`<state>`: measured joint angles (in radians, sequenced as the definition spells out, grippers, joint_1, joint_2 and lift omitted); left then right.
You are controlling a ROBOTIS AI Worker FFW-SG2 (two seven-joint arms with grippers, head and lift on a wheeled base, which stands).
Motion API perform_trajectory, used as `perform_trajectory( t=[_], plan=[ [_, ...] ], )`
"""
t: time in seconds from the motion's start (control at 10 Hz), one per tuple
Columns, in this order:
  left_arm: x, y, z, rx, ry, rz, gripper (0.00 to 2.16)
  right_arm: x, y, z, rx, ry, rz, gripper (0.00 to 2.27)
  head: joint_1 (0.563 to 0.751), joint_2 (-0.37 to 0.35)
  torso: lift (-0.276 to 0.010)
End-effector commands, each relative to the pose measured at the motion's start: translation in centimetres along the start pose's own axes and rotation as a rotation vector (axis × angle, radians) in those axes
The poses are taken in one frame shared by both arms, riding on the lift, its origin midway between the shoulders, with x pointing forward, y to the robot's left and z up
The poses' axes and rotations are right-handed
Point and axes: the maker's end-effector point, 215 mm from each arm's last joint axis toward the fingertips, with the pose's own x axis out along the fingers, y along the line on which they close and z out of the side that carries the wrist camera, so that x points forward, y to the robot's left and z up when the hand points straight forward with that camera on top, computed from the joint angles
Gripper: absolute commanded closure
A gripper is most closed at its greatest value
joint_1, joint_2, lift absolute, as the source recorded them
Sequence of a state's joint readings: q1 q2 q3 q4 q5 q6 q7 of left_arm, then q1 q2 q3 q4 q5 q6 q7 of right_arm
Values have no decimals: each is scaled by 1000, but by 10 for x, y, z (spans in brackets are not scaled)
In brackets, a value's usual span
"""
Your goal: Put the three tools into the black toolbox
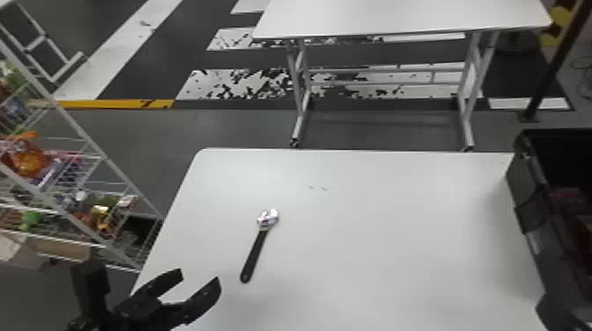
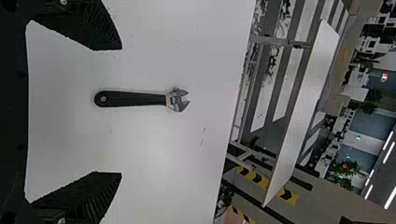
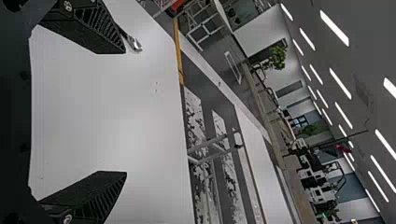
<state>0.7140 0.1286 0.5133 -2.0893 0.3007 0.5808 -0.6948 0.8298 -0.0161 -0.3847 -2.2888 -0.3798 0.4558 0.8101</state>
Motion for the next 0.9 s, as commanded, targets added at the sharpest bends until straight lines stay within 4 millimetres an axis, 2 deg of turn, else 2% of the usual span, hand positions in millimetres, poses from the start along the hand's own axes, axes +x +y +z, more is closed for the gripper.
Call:
perform_trajectory(
  t=[0.0,0.5,0.8],
  plan=[
    [4,5,-2,-30,61,11,36,2,1,0,-4,5,8,76,695,253,-51],
    [3,8,-19,-190,354,66,39,1,10,2,-14,13,47,76,695,279,-51],
    [15,6,-35,-271,525,78,39,-2,11,6,-18,5,54,76,695,282,-51]
  ],
)
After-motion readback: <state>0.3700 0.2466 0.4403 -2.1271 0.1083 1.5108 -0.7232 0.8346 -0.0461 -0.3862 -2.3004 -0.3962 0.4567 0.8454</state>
